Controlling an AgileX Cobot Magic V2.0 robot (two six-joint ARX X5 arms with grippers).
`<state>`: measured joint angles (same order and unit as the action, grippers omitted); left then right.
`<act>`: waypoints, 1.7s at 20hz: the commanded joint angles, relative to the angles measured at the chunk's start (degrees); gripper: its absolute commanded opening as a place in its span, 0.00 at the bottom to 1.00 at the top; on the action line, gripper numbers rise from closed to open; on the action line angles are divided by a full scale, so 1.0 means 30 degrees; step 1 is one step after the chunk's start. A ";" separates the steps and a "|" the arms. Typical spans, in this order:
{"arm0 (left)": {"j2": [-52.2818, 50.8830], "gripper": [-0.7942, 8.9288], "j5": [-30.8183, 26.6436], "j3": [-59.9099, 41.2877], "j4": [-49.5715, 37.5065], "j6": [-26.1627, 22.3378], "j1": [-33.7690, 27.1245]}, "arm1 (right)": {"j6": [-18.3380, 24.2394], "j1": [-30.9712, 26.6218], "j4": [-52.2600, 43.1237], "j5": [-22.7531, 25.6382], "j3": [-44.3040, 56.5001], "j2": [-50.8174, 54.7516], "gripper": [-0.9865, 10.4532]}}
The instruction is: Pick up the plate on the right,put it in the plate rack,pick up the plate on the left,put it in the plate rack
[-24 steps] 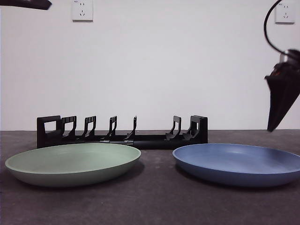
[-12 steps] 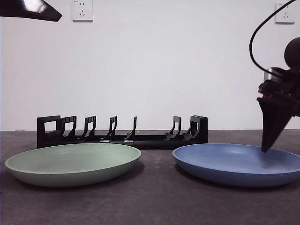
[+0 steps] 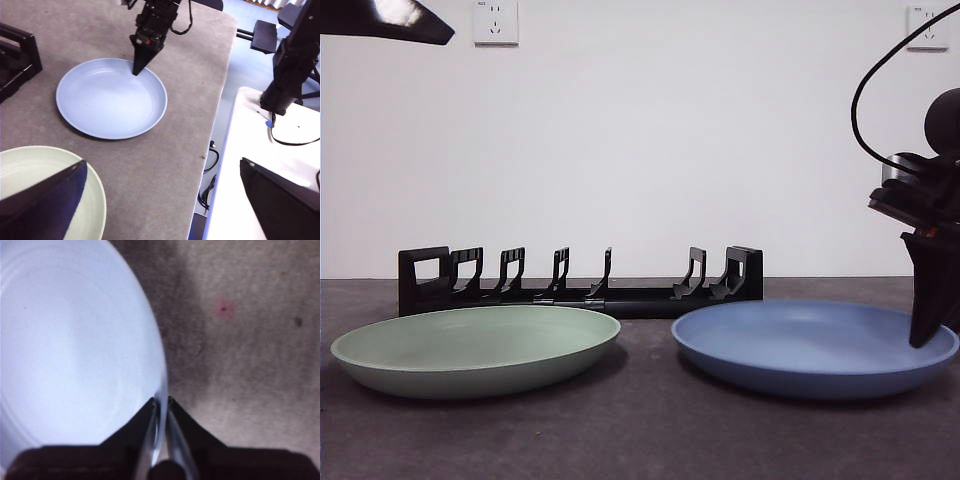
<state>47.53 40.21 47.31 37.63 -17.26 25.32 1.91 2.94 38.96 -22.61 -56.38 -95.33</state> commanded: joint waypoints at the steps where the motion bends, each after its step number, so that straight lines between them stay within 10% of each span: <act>1: 0.0022 0.76 -0.0153 0.0029 -0.0153 -0.1013 0.0488 | -0.0066 0.0044 0.0138 -0.0058 -0.0131 0.0131 0.08; 8: 0.0211 0.76 -0.4925 0.0029 -0.0583 -0.4175 0.3402 | 0.0058 0.0015 0.2805 -0.0474 -0.2390 0.2550 0.08; 17: 0.1770 0.76 -1.6152 0.0029 -0.5712 -1.4083 0.9158 | 0.0444 0.0874 0.8939 -0.1268 -0.8510 0.3621 0.08; 24: 0.4612 0.75 -1.8637 0.0029 -0.7184 -1.8360 1.0644 | -0.0080 0.3978 0.9406 -0.1107 -0.9544 0.3614 0.08; 34: 0.5136 0.18 -1.8906 0.0029 -0.7431 -1.8331 1.1322 | -0.0204 0.4401 0.9377 -0.1122 -0.9544 0.3614 0.08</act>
<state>62.78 -16.40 47.37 15.38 -72.01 59.05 1.91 16.08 67.46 -25.52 -84.66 -84.42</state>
